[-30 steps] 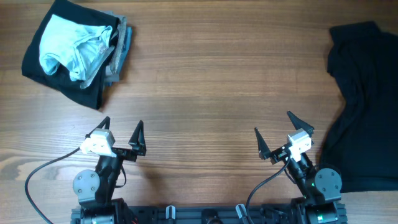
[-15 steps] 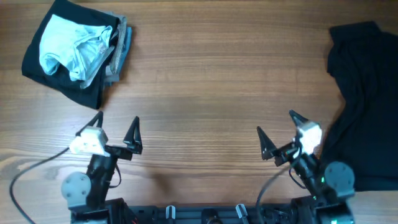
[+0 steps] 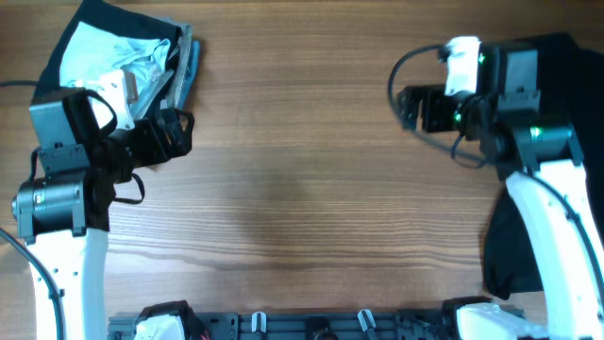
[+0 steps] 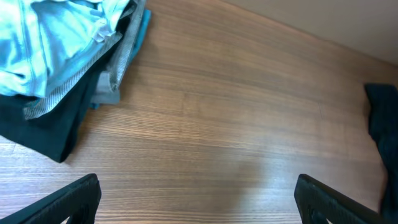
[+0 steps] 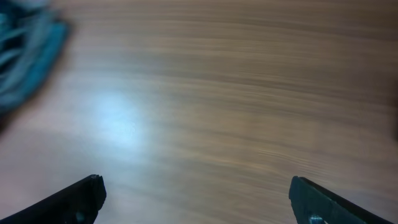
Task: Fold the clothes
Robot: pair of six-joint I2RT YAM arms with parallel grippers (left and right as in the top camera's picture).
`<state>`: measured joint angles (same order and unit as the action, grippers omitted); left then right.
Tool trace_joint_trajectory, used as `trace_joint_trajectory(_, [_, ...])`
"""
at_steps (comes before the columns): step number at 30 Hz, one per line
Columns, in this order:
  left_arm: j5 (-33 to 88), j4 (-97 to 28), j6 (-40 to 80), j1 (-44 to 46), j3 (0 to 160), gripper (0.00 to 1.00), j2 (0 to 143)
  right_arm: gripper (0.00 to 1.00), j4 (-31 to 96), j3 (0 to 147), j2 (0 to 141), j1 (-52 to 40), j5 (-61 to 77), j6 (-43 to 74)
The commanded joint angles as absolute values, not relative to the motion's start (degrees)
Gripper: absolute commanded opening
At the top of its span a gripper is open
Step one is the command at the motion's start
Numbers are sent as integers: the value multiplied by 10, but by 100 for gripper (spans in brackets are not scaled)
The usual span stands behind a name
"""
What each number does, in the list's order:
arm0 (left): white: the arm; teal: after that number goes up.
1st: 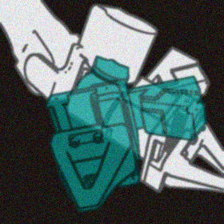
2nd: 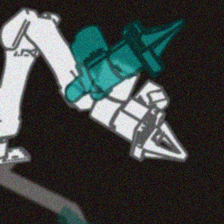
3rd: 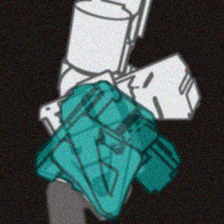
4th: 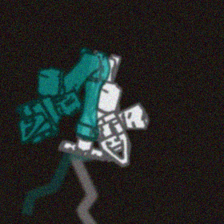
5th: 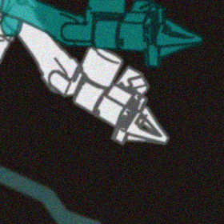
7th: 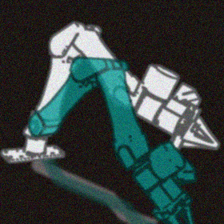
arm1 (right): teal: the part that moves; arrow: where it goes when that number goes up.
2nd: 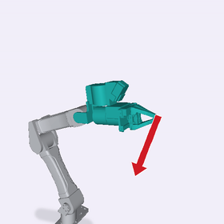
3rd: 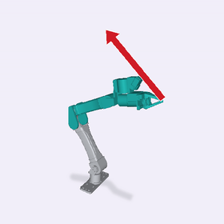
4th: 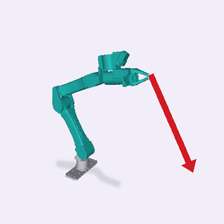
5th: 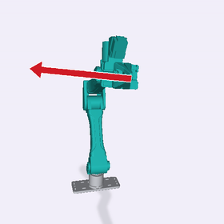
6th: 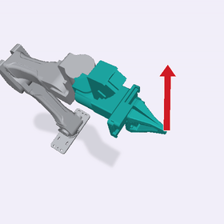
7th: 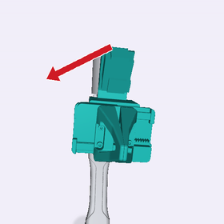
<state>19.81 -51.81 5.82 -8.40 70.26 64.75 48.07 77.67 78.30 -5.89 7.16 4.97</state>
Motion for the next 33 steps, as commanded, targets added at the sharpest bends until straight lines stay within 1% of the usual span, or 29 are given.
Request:
trace_joint_trajectory(1, [246, -527, 37, -86, 717, 100, 652, 90, 457, 795, 864, 30, -104, 154])
trace_joint_trajectory(2, [247, -531, 37, -86, 717, 100, 651, 84, 443, 795, 894, 65, -103, 177])
trace_joint_trajectory(3, [246, -538, 37, -86, 717, 100, 651, 84, 421, 795, 936, 108, -102, 202])
trace_joint_trajectory(4, [246, -541, 37, -86, 717, 100, 651, 84, 395, 795, 966, 136, -85, 200])
trace_joint_trajectory(7, [246, -541, 37, -86, 717, 100, 652, 84, 301, 795, 1060, 198, -23, 133])
trace_joint_trajectory(9, [246, -543, 37, -86, 717, 100, 652, 88, 256, 795, 1101, 214, -11, 100])
trace_joint_trajectory(11, [246, -543, 37, -86, 717, 100, 652, 88, 227, 795, 1133, 222, 1, 100])
trace_joint_trajectory(13, [246, -543, 37, -86, 717, 100, 653, 88, 198, 795, 1158, 224, 19, 94])
trace_joint_trajectory(14, [246, -543, 37, -86, 717, 100, 653, 84, 177, 795, 1174, 223, 27, 89])
trace_joint_trajectory(16, [246, -543, 37, -86, 717, 100, 653, 82, 145, 795, 1198, 223, 27, 90])
trace_joint_trajectory(17, [246, -543, 37, -86, 717, 100, 653, 67, 136, 795, 1206, 223, 27, 90])
trace_joint_trajectory(18, [246, -543, 37, -86, 717, 100, 653, 43, 141, 795, 1207, 223, 27, 90])
trace_joint_trajectory(19, [246, -543, 37, -86, 717, 100, 653, 30, 146, 795, 1206, 223, 42, 90])
trace_joint_trajectory(20, [246, -543, 37, -86, 717, 100, 653, 22, 153, 795, 1204, 222, 53, 88])
trace_joint_trajectory(22, [246, -543, 37, -86, 717, 100, 653, 15, 178, 795, 1195, 222, 62, 87])
trace_joint_trajectory(24, [246, -543, 36, -86, 717, 100, 653, 4, 206, 795, 1181, 218, 75, 83])
trace_joint_trajectory(25, [246, -543, 36, -86, 717, 100, 653, 4, 220, 795, 1170, 214, 100, 74])
trace_joint_trajectory(27, [246, -543, 37, -86, 717, 100, 653, 4, 244, 795, 1137, 187, 205, 66])
trace_joint_trajectory(29, [246, -543, 37, -86, 717, 100, 652, 4, 267, 795, 1109, 137, 300, 66])
trace_joint_trajectory(30, [246, -543, 36, -86, 717, 100, 651, 4, 278, 795, 1100, 107, 322, 66])
trace_joint_trajectory(31, [246, -543, 36, -86, 717, 100, 642, 4, 292, 795, 1090, 37, 338, 78])
trace_joint_trajectory(33, [234, -542, 32, -86, 719, 100, 628, 4, 297, 795, 1089, -48, 352, 77])
